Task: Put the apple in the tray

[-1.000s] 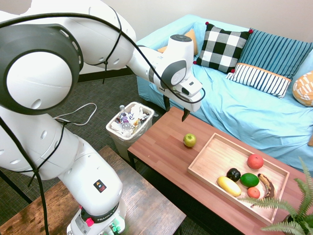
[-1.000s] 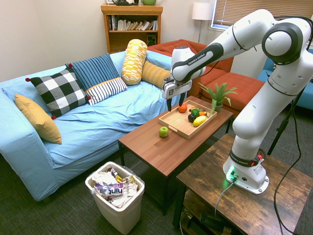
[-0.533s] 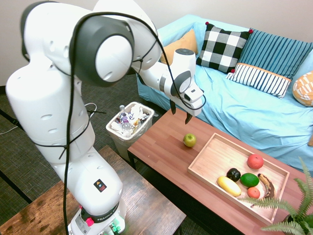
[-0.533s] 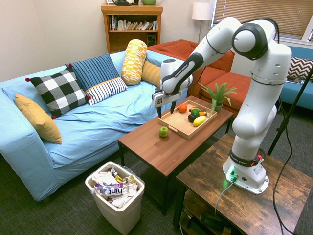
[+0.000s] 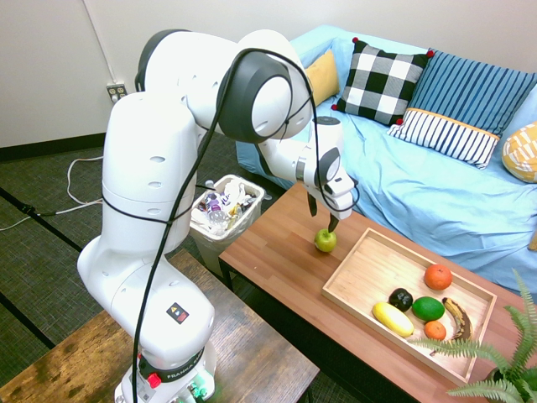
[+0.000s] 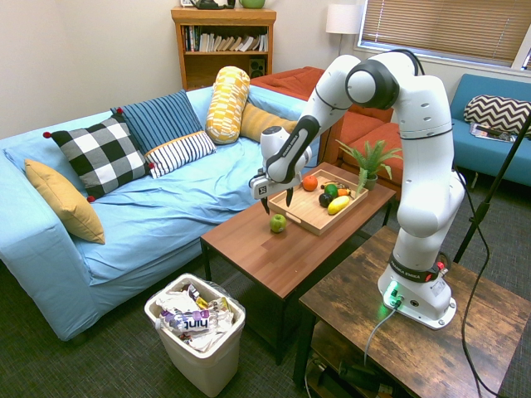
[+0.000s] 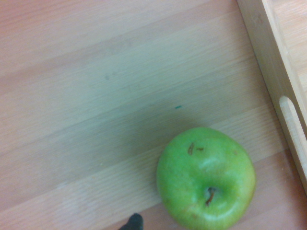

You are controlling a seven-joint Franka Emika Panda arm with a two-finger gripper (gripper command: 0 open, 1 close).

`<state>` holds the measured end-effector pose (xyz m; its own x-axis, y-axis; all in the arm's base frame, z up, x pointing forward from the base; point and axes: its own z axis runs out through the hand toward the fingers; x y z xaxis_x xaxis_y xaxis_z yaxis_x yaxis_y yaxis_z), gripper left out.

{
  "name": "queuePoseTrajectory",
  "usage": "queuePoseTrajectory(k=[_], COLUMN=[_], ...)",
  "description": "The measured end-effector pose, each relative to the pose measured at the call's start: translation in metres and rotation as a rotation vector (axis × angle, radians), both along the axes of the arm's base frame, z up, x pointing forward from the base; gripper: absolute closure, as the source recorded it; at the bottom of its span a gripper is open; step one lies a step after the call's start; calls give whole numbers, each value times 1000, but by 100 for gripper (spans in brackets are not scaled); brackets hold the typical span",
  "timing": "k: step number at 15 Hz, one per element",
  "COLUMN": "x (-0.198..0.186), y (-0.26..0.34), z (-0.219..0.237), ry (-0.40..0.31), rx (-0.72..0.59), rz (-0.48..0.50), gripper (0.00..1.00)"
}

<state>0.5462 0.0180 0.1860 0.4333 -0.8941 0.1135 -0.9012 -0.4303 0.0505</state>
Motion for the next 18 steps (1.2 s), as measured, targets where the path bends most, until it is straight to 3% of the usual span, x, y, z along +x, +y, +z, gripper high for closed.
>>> queuePoseTrajectory(k=[11,12,18], x=[23,26,32], y=[-14,-15,-16], z=[-76,-80,-85], ry=[71,75,97], rx=[-3,0,24], rz=[-62,-62,-60], gripper=[0,100,100])
